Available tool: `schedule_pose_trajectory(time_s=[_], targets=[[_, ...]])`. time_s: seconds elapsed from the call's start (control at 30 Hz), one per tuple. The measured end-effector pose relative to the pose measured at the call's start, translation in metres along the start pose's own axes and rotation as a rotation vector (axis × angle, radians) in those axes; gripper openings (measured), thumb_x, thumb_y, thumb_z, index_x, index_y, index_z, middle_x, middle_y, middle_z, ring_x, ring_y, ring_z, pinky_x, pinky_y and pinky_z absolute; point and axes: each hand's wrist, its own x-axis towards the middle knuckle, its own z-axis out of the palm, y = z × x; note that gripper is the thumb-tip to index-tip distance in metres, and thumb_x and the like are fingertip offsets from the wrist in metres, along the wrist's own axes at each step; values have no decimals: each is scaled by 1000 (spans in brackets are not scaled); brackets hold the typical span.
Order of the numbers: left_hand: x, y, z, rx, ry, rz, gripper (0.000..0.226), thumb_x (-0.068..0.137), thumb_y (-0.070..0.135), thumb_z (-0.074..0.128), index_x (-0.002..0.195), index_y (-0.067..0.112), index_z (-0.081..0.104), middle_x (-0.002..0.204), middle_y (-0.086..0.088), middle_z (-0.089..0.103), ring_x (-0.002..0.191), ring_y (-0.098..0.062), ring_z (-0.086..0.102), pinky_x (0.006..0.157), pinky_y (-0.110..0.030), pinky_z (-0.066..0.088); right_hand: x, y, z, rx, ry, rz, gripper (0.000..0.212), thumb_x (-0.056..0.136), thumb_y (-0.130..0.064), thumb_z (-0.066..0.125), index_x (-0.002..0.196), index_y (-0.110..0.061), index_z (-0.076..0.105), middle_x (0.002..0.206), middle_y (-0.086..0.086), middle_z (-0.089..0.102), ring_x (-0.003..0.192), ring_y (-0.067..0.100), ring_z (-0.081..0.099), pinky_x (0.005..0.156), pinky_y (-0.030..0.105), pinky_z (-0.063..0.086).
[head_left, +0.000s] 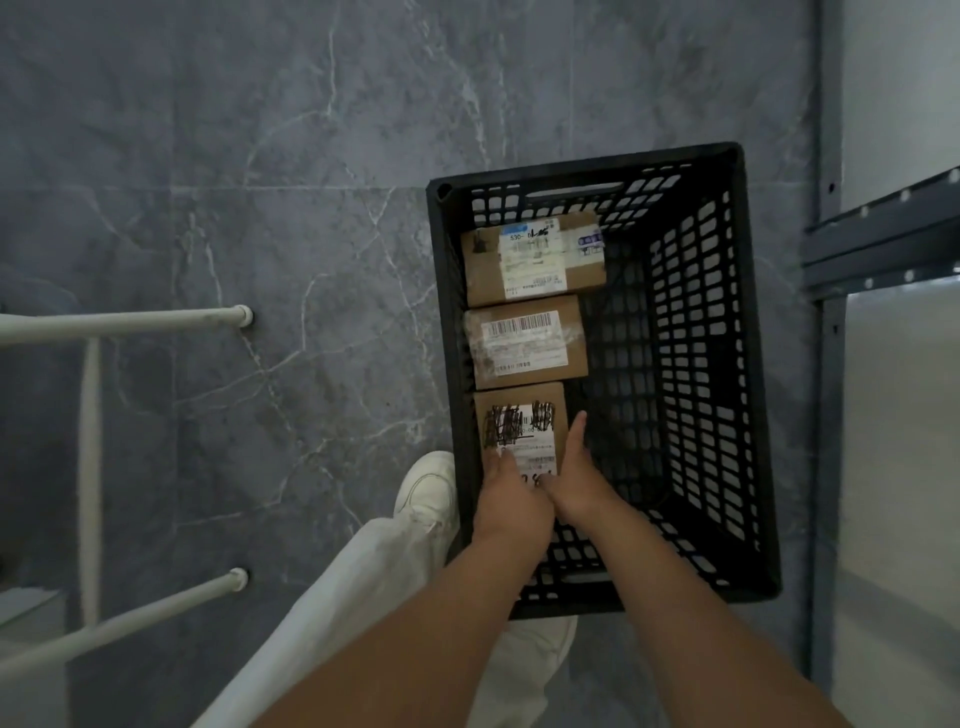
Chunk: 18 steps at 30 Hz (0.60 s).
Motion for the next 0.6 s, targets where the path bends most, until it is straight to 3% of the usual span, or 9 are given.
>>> schedule_pose_trajectory(time_s=[0.1, 0.27, 0.37, 0.47, 0.6], targets=[[-24, 12, -15, 28, 27, 33, 43, 96, 14, 49, 139, 14, 46, 140, -7, 51, 126, -23, 51, 110, -39, 40, -33, -17, 0, -50, 104, -35, 100, 96, -22, 55, 149, -28, -29, 164, 3, -6, 150, 26, 3, 122, 48, 1], [-79, 73, -54, 307, 128, 94, 41, 93, 14, 48, 134, 7, 51, 136, -12, 53, 131, -27, 44, 113, -44, 31, -118, -63, -31, -133, 149, -122, 101, 94, -17, 59, 152, -27, -23, 164, 1, -10, 150, 18, -5, 122, 42, -2], [-129, 139, -93, 437, 186, 216, 47, 93, 15, 46, 140, 8, 44, 144, -11, 47, 138, -26, 36, 120, -43, 17, -185, -105, -80, -152, 259, -215, 97, 94, -19, 58, 153, -26, -19, 164, 3, -7, 151, 18, -3, 123, 42, 1], [-191, 201, -141, 599, 257, 478, 61, 95, 23, 48, 150, 8, 26, 156, -9, 30, 148, -23, 18, 122, -41, 3, -266, -153, -140, -221, 407, -351, 94, 93, -16, 57, 155, -23, -14, 164, 4, -2, 151, 19, 1, 123, 43, 5], [-287, 278, -206, 702, 501, 695, 59, 100, 23, 36, 154, 8, 16, 163, -7, 14, 151, -20, 4, 120, -42, -9, -396, -215, -226, -287, 684, -498, 90, 92, -17, 56, 156, -19, -8, 164, 7, 5, 150, 24, 11, 120, 39, 15]])
